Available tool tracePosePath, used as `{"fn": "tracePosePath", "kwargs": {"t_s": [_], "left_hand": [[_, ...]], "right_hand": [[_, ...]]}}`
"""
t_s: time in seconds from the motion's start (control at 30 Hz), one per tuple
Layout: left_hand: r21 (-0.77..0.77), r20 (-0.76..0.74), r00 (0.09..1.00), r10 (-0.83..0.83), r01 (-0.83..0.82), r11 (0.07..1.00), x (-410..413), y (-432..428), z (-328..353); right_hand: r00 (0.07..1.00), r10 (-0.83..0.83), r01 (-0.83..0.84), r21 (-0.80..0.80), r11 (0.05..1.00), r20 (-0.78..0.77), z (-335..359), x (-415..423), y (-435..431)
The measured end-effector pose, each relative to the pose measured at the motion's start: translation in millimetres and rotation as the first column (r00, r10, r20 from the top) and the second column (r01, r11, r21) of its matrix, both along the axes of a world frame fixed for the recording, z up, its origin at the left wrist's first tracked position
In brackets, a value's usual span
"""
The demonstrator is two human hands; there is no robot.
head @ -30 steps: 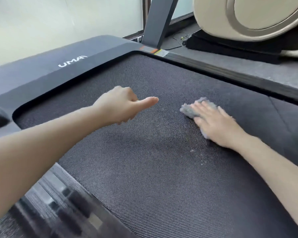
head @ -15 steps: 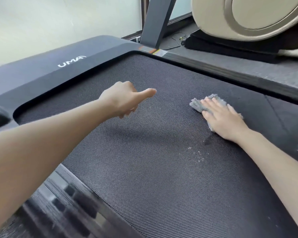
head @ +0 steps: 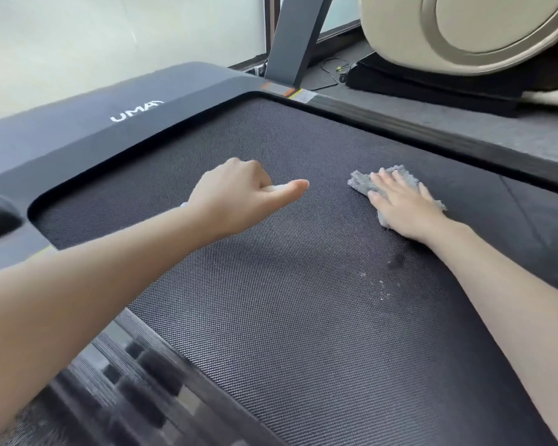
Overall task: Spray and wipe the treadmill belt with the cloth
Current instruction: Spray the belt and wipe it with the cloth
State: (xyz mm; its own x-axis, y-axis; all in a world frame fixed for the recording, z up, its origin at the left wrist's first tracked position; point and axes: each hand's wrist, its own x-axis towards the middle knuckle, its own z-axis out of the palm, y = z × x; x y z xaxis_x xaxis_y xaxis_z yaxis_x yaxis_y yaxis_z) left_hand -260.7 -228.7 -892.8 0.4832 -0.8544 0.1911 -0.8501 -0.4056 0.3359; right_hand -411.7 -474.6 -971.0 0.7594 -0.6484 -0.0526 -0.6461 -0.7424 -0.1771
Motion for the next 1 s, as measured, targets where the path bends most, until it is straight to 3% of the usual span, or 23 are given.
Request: {"fn": "tracePosePath", "kwargs": {"t_s": [0.1,0.2,0.33,0.43,0.53,0.63,0.7,0.8,0.87,1.0], "left_hand": [[-0.011,-0.064,0.998,-0.011,0.01,1.0,-1,15,-1],[-0.035,-0.094,0.996,-0.009,0.005,0.999,5,25,2],[-0.094,-0.123,0.992,-0.005,-0.006,0.996,13,27,8],[-0.113,-0.145,0.989,0.001,-0.018,0.993,16,29,14],[-0.123,-0.13,0.991,-0.002,-0.014,0.992,16,33,16],[-0.092,-0.148,0.989,0.028,-0.042,0.995,17,42,14],[-0.069,-0.158,0.986,0.054,-0.066,0.995,19,47,13],[-0.065,-0.169,0.984,0.064,-0.076,0.995,18,50,16],[-0.076,-0.161,0.985,0.066,-0.079,0.994,17,48,18],[-0.092,-0.165,0.985,0.048,-0.064,0.994,15,43,20]], "right_hand": [[1.0,-0.013,0.013,-0.026,1.0,-0.017,4,47,13],[0.979,0.203,-0.203,-0.036,0.979,0.013,5,85,72],[0.799,0.594,-0.585,-0.105,0.804,0.097,1,50,175],[0.718,0.692,-0.69,-0.052,0.722,0.075,6,10,192],[0.789,0.614,-0.607,-0.121,0.786,0.026,7,30,145],[0.958,0.285,-0.283,-0.047,0.958,0.031,9,66,71],[0.991,0.129,-0.13,-0.022,0.991,-0.028,9,81,41],[0.986,0.165,-0.165,-0.017,0.986,-0.013,4,85,66],[0.932,0.358,-0.356,-0.035,0.934,0.06,1,63,113],[0.666,0.737,-0.737,-0.049,0.674,0.111,4,-11,191]]}}
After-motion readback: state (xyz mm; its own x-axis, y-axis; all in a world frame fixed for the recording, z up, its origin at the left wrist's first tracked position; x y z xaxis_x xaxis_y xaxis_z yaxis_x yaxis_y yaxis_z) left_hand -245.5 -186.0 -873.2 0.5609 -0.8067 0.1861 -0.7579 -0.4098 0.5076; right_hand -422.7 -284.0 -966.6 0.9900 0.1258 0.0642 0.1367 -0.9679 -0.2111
